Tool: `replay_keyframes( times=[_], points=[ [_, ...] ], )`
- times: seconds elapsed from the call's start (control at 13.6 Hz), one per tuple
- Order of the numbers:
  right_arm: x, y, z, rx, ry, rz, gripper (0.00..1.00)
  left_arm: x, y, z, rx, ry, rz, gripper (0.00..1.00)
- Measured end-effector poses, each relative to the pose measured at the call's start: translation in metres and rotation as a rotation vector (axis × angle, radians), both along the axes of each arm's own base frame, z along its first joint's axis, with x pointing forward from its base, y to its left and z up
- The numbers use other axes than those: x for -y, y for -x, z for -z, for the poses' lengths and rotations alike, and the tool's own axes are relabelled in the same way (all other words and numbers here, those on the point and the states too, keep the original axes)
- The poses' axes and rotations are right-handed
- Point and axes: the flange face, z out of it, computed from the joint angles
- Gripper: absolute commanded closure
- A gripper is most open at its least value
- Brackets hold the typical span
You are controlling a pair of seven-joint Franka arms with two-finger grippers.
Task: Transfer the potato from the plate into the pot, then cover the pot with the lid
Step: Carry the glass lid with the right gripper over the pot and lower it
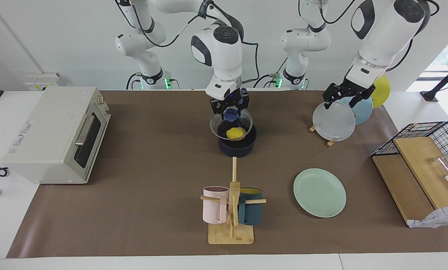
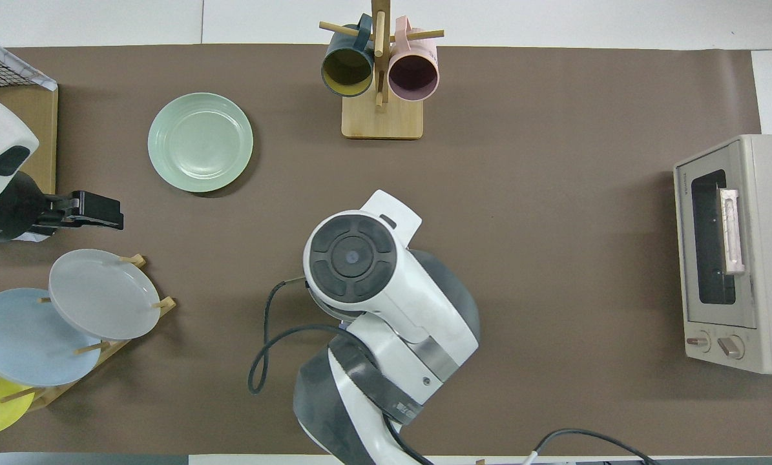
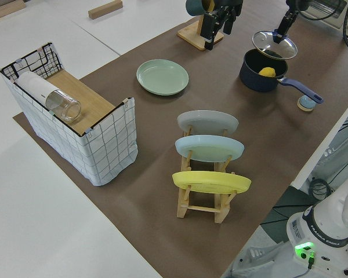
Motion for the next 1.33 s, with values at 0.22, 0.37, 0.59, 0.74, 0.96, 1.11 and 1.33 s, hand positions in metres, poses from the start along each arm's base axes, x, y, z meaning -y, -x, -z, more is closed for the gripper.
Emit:
replay_keyframes(
  times=[0.22, 0.37, 0.59, 0.74, 0.96, 1.11, 1.33],
  points=[
    [-0.015, -0.017, 0.026, -0.001, 0.054, 0.022, 1.00, -0.005, -0.002, -0.015, 0.033, 0.004, 0.024, 0.00],
    [-0.009, -0.028, 0.027, 0.001, 0.051, 0.040, 1.00, -0.010, -0.003, -0.020, 0.043, 0.005, 0.026, 0.00],
    [-0.011, -0.026, 0.027, -0.002, 0.051, 0.036, 1.00, -0.009, 0.000, -0.019, 0.016, -0.009, 0.036, 0.00],
    [-0.012, -0.024, 0.028, -0.008, 0.055, 0.034, 1.00, -0.009, 0.003, -0.016, -0.014, -0.020, 0.039, 0.00],
    [-0.011, -0.022, 0.032, -0.023, 0.070, 0.033, 1.00, -0.013, 0.001, -0.032, -0.005, -0.018, 0.031, 0.00],
    [-0.010, -0.020, 0.036, -0.031, 0.075, 0.033, 1.00, -0.016, -0.006, -0.049, 0.005, -0.015, 0.022, 0.00],
    [-0.011, -0.018, 0.040, -0.057, 0.059, 0.043, 1.00, -0.020, -0.010, -0.042, -0.029, -0.018, 0.014, 0.00]
  ],
)
